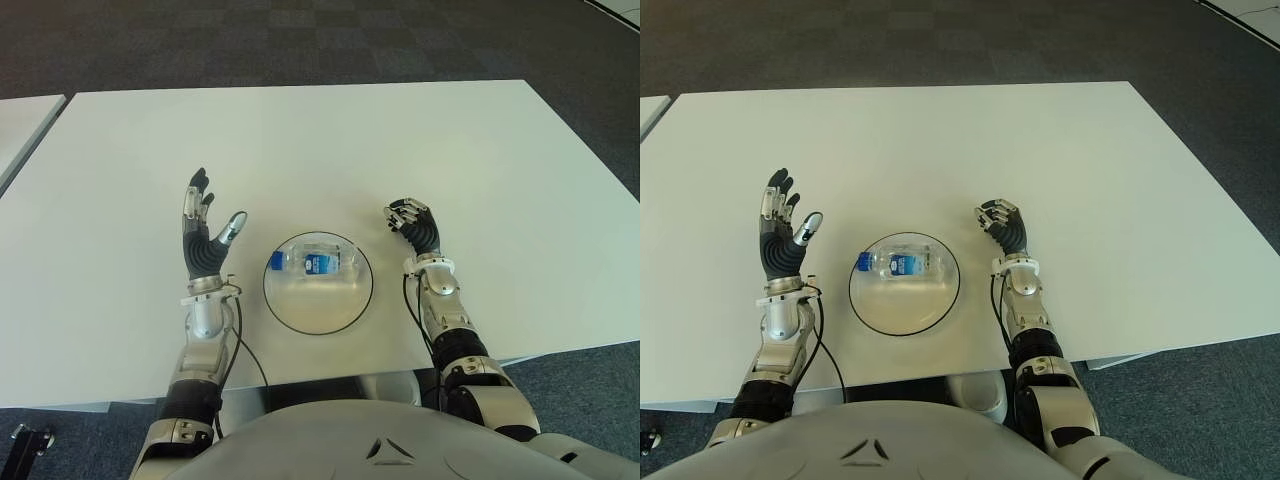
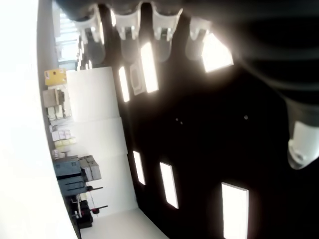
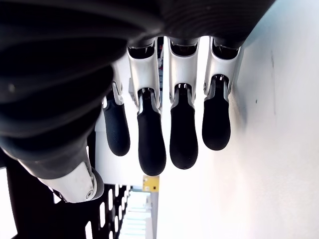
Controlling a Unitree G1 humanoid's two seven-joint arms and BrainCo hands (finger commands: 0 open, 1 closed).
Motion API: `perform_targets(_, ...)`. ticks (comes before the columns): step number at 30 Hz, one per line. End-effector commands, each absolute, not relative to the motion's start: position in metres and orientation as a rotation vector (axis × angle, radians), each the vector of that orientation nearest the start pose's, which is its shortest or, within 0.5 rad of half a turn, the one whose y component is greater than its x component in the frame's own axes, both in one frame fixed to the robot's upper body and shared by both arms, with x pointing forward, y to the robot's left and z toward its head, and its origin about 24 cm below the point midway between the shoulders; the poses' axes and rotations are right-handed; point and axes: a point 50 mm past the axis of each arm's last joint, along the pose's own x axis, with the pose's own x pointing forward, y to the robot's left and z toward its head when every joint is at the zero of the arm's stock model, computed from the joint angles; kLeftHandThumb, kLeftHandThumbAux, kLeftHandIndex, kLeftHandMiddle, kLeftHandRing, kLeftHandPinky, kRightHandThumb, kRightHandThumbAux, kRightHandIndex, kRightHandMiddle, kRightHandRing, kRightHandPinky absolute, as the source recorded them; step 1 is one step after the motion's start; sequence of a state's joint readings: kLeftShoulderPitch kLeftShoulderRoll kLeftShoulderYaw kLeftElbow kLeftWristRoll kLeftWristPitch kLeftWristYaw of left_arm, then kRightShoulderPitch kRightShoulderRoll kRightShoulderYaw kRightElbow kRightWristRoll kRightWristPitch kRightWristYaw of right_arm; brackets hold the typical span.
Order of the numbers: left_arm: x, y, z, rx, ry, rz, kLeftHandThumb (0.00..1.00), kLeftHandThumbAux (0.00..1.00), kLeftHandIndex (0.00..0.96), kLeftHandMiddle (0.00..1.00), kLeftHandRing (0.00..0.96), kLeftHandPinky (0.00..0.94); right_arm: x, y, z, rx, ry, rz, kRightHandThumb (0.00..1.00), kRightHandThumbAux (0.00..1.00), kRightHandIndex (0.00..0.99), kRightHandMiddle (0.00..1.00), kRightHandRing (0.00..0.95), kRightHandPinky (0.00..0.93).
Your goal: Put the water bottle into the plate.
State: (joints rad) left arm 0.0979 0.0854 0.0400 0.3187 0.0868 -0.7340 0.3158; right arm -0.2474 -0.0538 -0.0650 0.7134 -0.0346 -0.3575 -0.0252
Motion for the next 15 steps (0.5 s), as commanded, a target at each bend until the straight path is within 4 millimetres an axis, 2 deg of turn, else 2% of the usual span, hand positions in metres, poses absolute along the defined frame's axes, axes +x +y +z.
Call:
perform_targets(1,0.208,0.205,0.006,0.104,-0.29,0.328,0.0,0.525,0.0,0.0,0.0,0.0,0.261,-0.164,-0.048,-0.064,0.258,-0.036,0.708,0.729,0.432,0.617,0.599,0.598)
perform_targets(5,0.204,0.223,-0.012,0.083,-0.184,0.382,0.0,0.544,0.0,0.0,0.0,0.0,0.261,-0.164,-0.049,-0.064,0.261,-0.037,0.708,0.729,0.432,0.616,0.599,0.597)
perform_targets(8,0.204,0.228,-0.018,0.067,-0.138,0.419,0.0,0.589,0.003,0.0,0.0,0.0,0.261,-0.164,-0.049,-0.064,0.264,-0.039,0.708,0.729,0.432,0.615,0.598,0.593)
perform_targets(12,0.205,0.231,-0.026,0.049,-0.094,0.462,0.0,0.673,0.107,0.008,0.0,0.013,0.261,-0.164,-0.049,-0.063,0.27,-0.043,0.708,0.729,0.432,0.614,0.594,0.586)
perform_targets(15,0.206,0.231,-0.028,0.066,-0.076,0.465,0.0,0.731,0.159,0.066,0.043,0.086,0.261,-0.164,-0.049,-0.064,0.272,-0.045,0.708,0.729,0.432,0.612,0.592,0.585)
